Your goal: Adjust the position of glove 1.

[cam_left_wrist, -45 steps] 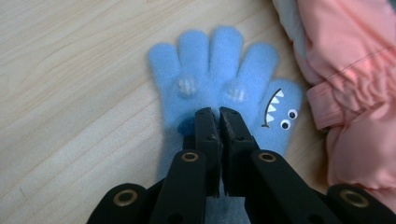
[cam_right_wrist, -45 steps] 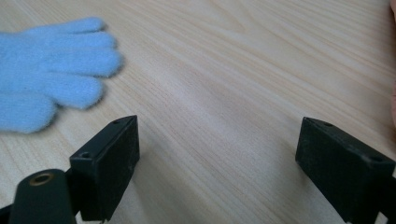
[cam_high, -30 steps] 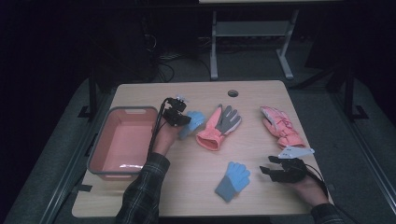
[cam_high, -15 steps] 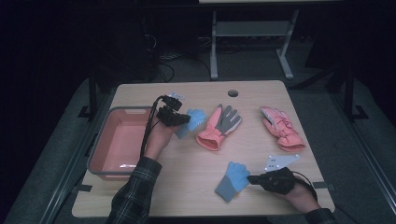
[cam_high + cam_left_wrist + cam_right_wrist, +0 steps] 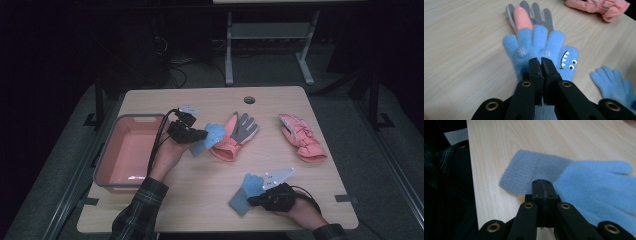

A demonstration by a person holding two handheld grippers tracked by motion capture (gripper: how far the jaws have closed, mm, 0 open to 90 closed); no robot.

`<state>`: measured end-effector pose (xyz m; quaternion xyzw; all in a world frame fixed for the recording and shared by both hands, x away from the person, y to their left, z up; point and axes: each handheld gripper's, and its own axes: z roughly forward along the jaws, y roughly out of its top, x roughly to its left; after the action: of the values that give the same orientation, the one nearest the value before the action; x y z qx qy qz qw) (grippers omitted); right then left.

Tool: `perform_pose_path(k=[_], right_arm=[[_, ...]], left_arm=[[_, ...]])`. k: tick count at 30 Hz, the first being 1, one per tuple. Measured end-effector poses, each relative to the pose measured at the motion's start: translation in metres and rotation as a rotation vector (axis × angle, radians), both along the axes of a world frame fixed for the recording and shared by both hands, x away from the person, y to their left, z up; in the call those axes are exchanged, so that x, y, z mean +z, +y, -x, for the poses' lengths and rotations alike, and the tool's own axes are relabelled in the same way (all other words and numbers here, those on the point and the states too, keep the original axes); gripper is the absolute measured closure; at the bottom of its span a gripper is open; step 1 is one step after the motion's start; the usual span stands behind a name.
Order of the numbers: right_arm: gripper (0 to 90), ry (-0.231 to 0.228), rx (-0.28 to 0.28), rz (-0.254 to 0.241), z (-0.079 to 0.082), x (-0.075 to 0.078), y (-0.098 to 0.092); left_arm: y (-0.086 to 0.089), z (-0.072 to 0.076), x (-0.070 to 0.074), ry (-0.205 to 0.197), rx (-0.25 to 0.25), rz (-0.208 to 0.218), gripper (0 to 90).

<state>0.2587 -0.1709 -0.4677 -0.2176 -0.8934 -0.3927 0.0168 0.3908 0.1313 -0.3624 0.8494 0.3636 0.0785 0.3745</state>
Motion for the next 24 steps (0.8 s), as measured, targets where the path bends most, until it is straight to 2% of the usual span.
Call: perform_pose_path(k=[9,16,21,24], right_arm=[[90.0,0.001,-0.008,-0.012,-0.014,-0.002,0.018],[90.0,-0.014,-0.016,-0.012,-0.023,-0.002,0.033],[89.1,-0.042,-0.073,-0.047,-0.024,0.006,0.016],[82.7,-0.06,-0.143,-0.057,-0.027,0.008,-0.003]], left_arm=[[-0.002,0.013,0.001,-0.005,-0.044,-0.002,87.6],[-0.007,0.021,0.0,-0.005,-0.077,0.002,87.6],[-0.013,0.027,-0.002,0.001,-0.116,0.006,87.6],[-0.017,0.032,-0.004,0.011,-0.134,0.014,87.6]])
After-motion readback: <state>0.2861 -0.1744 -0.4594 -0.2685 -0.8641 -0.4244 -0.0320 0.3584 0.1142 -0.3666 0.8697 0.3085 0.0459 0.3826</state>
